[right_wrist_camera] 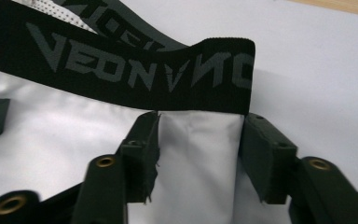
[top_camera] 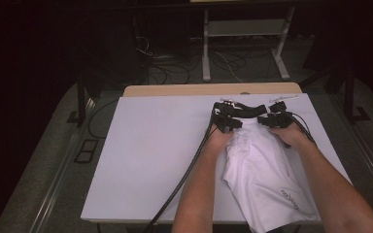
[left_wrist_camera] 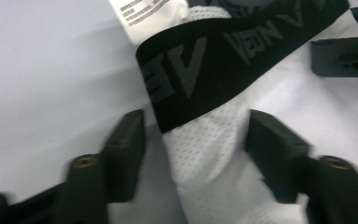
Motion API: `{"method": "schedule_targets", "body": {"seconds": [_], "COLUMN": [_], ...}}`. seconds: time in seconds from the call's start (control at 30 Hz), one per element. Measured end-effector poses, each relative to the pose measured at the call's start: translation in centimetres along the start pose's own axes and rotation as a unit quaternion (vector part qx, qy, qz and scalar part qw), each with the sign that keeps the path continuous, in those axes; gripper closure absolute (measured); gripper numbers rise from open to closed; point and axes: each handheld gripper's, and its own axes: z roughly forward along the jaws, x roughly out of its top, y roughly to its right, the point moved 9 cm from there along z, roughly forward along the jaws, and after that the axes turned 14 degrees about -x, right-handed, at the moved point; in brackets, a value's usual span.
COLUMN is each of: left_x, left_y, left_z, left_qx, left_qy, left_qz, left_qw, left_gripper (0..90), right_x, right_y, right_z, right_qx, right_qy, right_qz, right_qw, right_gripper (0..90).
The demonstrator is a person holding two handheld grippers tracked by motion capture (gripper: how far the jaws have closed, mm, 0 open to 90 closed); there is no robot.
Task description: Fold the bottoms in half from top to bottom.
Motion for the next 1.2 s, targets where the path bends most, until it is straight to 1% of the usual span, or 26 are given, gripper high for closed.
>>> {"method": "schedule_targets", "body": {"seconds": [0.07,0.1,0.13,0.17,0.2,0.23,0.27,0.3,0.4,0.43,0.47,0.5,0.53,0.6,0.63,0.67,0.8,0.83,0.93,1.07,1.1,1.2], "left_x": [0.0,0.0,0.0,0.0,-0.1,-0.1,-0.1,-0.1,-0.1,-0.1,0.1,0.2,0.4,0.4,0.6,0.7,1.0,1.2,1.6,1.9,2.3,2.6], "left_y": [0.0,-0.1,-0.1,-0.1,0.0,0.2,0.2,0.4,0.5,0.5,0.6,0.7,0.8,0.8,0.9,1.0,1.0,1.0,1.0,0.9,0.8,0.7], "left_z": [0.0,0.0,0.0,0.0,-0.1,-0.1,-0.1,-0.1,-0.1,-0.1,-0.2,-0.3,-0.6,-0.6,-0.8,-1.0,-1.3,-1.6,-2.1,-2.6,-3.1,-3.6], "left_qx": [0.004,0.007,0.007,0.007,-0.002,-0.004,-0.004,-0.004,-0.005,-0.005,-0.006,-0.008,-0.008,-0.008,-0.01,-0.011,-0.01,-0.012,-0.011,-0.01,-0.011,-0.011], "left_qy": [-0.001,0.001,0.001,0.001,-0.006,-0.008,-0.008,-0.007,-0.004,-0.004,0.0,0.002,0.009,0.009,0.013,0.016,0.022,0.026,0.035,0.043,0.049,0.054], "left_qz": [0.004,0.0,0.0,0.0,0.003,0.012,0.012,0.028,0.029,0.029,0.039,0.042,0.049,0.049,0.052,0.053,0.055,0.055,0.056,0.056,0.056,0.057], "left_qw": [1.0,1.0,1.0,1.0,1.0,0.9999,0.9999,0.9996,0.9995,0.9995,0.9992,0.9991,0.9987,0.9987,0.9985,0.9984,0.9982,0.9981,0.9978,0.9974,0.9972,0.9968], "left_gripper": [49.7,54.6,61.6,61.6,61.6,74.7,78.3,81.5,82.9,82.9,83.3,83.3,83.4,83.6,83.6,83.8,83.7,83.7,83.7,83.7,83.7,83.6], "right_x": [0.0,0.0,0.0,0.0,0.0,0.0,0.0,0.0,0.0,0.0,0.1,0.1,0.1,0.2,0.2,0.5,0.7,0.8,1.3,1.8,2.6,2.9], "right_y": [0.0,0.0,0.0,-0.1,-0.1,-0.3,-0.3,-0.4,-0.4,-0.4,-0.4,-0.4,-0.4,-0.4,-0.4,-0.3,-0.3,-0.3,-0.3,-0.4,-0.6,-0.8], "right_z": [-0.1,-0.1,-0.1,-0.1,-0.1,-0.2,-0.2,-0.3,-0.3,-0.3,-0.4,-0.4,-0.4,-0.5,-0.5,-0.8,-1.0,-1.1,-1.6,-2.0,-2.4,-2.7], "right_qx": [0.0,0.002,0.002,0.003,0.003,0.008,0.008,0.004,0.004,0.004,0.005,0.005,0.007,0.008,0.008,0.009,0.011,0.012,0.019,0.019,0.023,0.022], "right_qy": [-0.001,-0.001,-0.001,-0.001,-0.001,-0.003,-0.003,0.001,0.001,0.001,0.003,0.003,0.004,0.004,0.004,0.012,0.017,0.019,0.029,0.036,0.045,0.048], "right_qz": [0.001,0.003,0.003,0.003,0.003,0.002,0.002,-0.012,-0.011,-0.014,-0.018,-0.018,-0.016,-0.015,-0.015,-0.013,-0.01,-0.009,0.0,-0.002,0.0,-0.004], "right_qw": [1.0,1.0,1.0,1.0,1.0,1.0,1.0,0.9999,0.9999,0.9999,0.9998,0.9998,0.9998,0.9998,0.9998,0.9998,0.9998,0.9997,0.9994,0.9992,0.9988,0.9986], "right_gripper": [65.7,69.7,69.7,69.7,74.5,82.7,82.7,86.4,86.6,86.6,86.9,86.9,86.9,86.9,86.9,86.9,86.9,86.9,86.9,86.9,86.9,86.9]}}
